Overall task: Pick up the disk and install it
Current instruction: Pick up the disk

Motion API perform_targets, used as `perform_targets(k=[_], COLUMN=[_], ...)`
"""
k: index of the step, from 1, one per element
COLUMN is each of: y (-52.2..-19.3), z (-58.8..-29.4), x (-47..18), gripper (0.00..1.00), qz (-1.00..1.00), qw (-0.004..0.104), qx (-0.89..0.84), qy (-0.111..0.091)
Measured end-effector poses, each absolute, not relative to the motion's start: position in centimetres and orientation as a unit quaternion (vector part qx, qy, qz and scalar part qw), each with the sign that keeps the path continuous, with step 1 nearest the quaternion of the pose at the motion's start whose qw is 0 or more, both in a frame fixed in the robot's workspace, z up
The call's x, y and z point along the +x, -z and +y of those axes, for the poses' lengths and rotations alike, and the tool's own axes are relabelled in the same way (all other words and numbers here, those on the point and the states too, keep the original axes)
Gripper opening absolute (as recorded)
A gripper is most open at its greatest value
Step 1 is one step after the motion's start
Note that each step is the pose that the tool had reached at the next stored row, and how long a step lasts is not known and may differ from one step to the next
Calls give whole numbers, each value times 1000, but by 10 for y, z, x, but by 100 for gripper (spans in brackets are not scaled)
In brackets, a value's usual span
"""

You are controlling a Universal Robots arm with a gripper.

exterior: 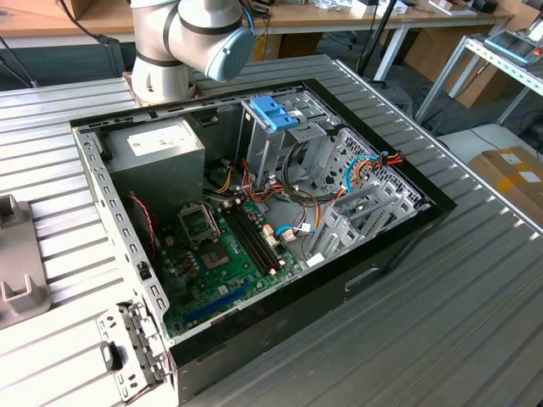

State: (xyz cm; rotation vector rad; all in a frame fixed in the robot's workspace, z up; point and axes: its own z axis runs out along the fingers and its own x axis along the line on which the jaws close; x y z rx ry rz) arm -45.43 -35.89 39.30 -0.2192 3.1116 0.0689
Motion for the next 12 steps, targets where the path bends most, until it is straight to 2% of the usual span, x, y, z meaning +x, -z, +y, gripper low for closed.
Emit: perform_targets(k=[12], y=[-393], z=[-359], x=[-454], gripper=[10], qz=[995], qw=[10], qx=[-95], qy=[-22])
